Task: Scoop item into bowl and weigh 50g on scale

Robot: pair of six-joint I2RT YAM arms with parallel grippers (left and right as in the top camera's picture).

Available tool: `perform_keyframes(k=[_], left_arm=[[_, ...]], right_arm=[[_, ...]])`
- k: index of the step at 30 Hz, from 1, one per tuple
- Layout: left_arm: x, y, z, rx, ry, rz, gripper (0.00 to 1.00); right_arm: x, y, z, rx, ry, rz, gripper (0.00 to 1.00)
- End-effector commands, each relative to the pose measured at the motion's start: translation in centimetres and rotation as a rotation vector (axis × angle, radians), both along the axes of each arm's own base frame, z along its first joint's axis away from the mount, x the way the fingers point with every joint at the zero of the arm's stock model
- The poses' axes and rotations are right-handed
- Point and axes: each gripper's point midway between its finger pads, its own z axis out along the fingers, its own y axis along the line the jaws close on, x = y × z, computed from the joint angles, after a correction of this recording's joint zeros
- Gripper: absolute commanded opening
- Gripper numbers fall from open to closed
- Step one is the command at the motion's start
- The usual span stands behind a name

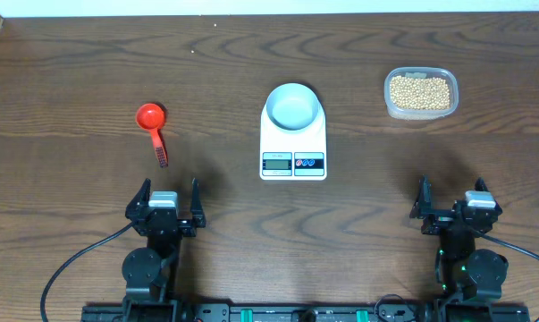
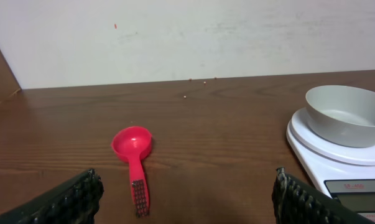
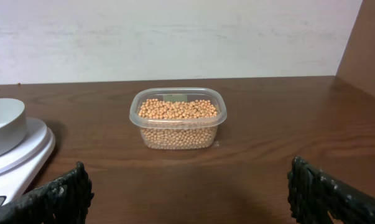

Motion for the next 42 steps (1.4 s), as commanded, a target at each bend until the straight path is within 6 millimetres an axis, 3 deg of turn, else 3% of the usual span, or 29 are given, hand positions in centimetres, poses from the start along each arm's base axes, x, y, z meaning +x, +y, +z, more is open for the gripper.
perform_keyframes(k=[1,10,19,30,42], left_arm=[[-0.2,0.2,-1.1,0.002,0.044,0.011,0.89],[-0.1,0.2,0.7,-0.029,0.033,0.014,0.89],[0.4,0.1,4.0,-0.047,0.044,0.012,0.9],[3.1,-1.6,6.8,-0.058,0.16,-0.073,0.9],[5.7,-2.6,7.5,-0.079,0.35,-0.116,0.9]], right_arm=[[0.0,-0.2,-0.1,-0.015,0.001,-0.006,0.99],[0.0,-0.2,-0.1,-0.015,0.001,-0.006,0.99],[0.0,-0.2,-0.1,-0.015,0.001,-0.006,0.99],[0.0,-0.2,-0.1,-0.015,0.001,-0.006,0.99],[0.0,-0.2,-0.1,-0.015,0.001,-0.006,0.99]])
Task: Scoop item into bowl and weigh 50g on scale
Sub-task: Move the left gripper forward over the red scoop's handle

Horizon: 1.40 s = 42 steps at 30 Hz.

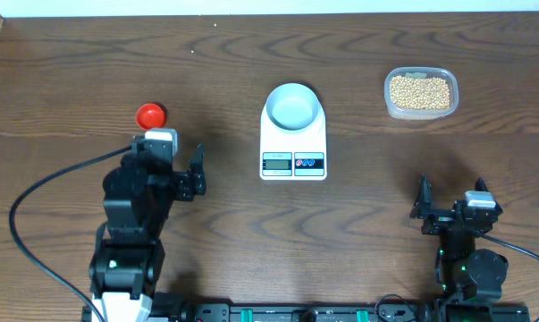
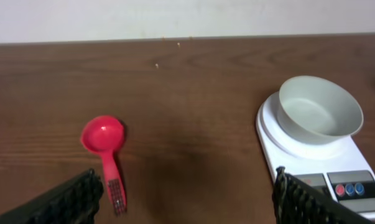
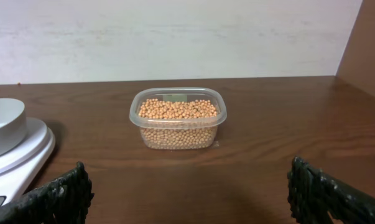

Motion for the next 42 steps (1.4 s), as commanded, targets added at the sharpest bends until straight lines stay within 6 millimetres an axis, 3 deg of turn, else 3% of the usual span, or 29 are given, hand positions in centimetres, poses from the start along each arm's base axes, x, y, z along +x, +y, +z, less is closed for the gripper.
perform_keyframes(k=[1,9,17,22,25,39,42], left_arm=[[0.8,-0.5,1.7,-0.016,-0.009,-0.021,0.89],[3.4,-0.6,3.1,-0.034,0.031,-0.011,0.89],[6.0,-0.5,2.7,-0.083,0.21,-0.031,0.9],[7.5,-2.3,2.9,-0.188,0.241,-0.155,0.9],[7.4,-3.1,2.5,-0.22,0.259,-0.196,0.9],[6.8,-3.2,1.8,-0.225,0.301,-0.191,0.9],[7.1,-2.1,1.4,-0.188,0.304,-0.134,0.89]], right_arm=[[0.0,-0.2,0.0,-0.015,0.0,-0.006,0.99],[0.0,-0.2,0.0,-0.015,0.0,-0.006,0.99],[0.0,-0.2,-0.1,-0.015,0.001,-0.006,0.99],[0.0,-0.2,0.0,-0.015,0.0,-0.006,0.99],[0.0,-0.2,0.0,-0.015,0.0,-0.006,0.99],[0.0,-0.2,0.0,-0.015,0.0,-0.006,0.99],[0.0,-0.2,0.0,-0.015,0.0,-0.006,0.99]])
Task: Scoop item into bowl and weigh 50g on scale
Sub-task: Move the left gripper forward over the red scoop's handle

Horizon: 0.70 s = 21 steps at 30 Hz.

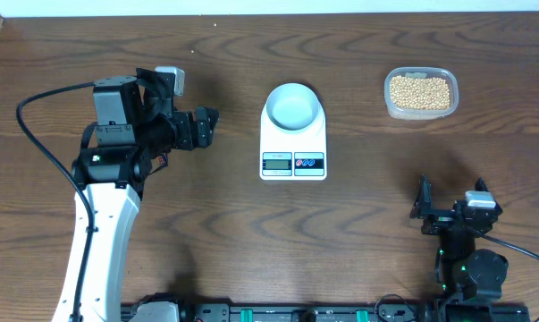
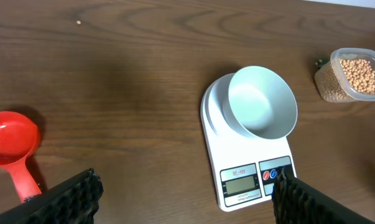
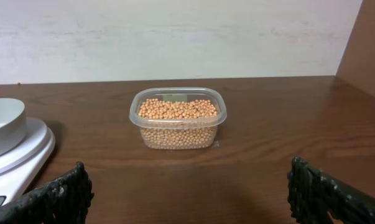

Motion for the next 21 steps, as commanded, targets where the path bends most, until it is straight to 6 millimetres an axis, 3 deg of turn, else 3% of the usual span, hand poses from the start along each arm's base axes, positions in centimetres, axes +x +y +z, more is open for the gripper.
perform_keyframes(k=[1,7,11,15,21], left_arm=[[0.7,1.6,0.4,0.041,-0.007,0.084,0.89],[1.9,5.2,-0.7,0.066,0.019,0.238,0.89],[3.4,9.1,-2.3,0.034,0.062,0.379,0.89],[4.5,12.7,-4.4,0.059,0.098,0.489,0.89],[6.0,15.3,-8.5,0.101,0.157,0.582,0.84]], right_arm=[[0.0,-0.2,0.0,-0.015,0.0,-0.006,0.99],[0.0,-0.2,0.0,-0.015,0.0,-0.006,0.99],[0.0,-0.2,0.0,-0.015,0.0,-0.006,0.99],[0.0,-0.2,0.0,-0.015,0.0,-0.006,0.99],[0.0,-0.2,0.0,-0.015,0.0,-0.006,0.99]])
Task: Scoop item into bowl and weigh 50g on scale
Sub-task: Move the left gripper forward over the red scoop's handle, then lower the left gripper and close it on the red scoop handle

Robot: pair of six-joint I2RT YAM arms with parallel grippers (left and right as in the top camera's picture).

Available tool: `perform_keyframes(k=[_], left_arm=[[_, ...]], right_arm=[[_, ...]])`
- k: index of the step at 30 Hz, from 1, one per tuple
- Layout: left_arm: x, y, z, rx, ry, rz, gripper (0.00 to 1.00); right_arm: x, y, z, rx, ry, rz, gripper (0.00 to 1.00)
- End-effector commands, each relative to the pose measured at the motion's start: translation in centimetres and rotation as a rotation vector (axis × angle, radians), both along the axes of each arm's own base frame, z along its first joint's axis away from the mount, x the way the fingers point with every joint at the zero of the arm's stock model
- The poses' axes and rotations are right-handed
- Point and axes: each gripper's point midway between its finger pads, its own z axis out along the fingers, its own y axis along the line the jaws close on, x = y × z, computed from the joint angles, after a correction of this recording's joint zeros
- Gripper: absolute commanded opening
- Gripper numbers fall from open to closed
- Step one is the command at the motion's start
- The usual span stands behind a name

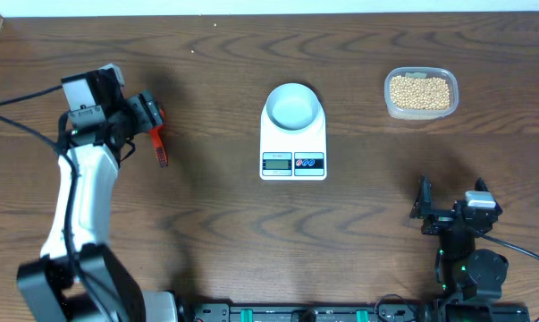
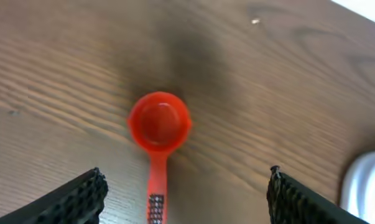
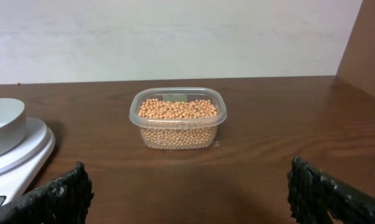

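A red scoop [image 2: 158, 124] lies on the table with its cup away from me and its handle [image 1: 159, 148] toward the front. My left gripper [image 2: 182, 198] hangs open above it, the handle between its fingers [image 2: 69, 199] but apart from them. In the overhead view the left gripper [image 1: 140, 114] hides the cup. The grey bowl [image 1: 293, 106] sits on the white scale [image 1: 293, 159] at the table's middle. A clear tub of beans [image 3: 178, 118] stands at the back right. My right gripper [image 3: 187, 194] rests open near the front edge, empty.
The scale's edge and bowl show at the left of the right wrist view. A pale wall runs behind the table's far edge. A cable trails from the left arm [image 1: 77, 192] across the left side of the wooden table [image 1: 358, 206].
My left gripper has moved left, from between the scoop and the scale to right over the scoop. Its camera now looks down at the scoop instead of the scale. The right arm is unchanged.
Both arms were parked at the front edge with grippers open. Then the left arm stood raised just in front of the scoop, then higher between scoop and scale. Now it hangs open over the scoop's handle. The scoop, scale, bowl and tub have stayed put.
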Motion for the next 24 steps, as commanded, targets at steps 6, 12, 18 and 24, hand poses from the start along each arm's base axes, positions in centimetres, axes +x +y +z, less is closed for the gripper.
perform_keyframes(k=[6,12,18,24], left_arm=[[2.3,3.9,-3.7,0.086,0.042,0.175,0.79],[3.1,4.9,-5.8,0.098,0.051,0.222,0.79],[3.6,5.0,-8.5,0.084,0.082,0.226,0.78],[3.7,4.9,-9.7,0.075,0.097,0.22,0.69]], right_arm=[[0.0,-0.2,0.0,-0.015,0.0,-0.006,0.99],[0.0,-0.2,0.0,-0.015,0.0,-0.006,0.99],[0.0,-0.2,0.0,-0.015,0.0,-0.006,0.99],[0.0,-0.2,0.0,-0.015,0.0,-0.006,0.99]])
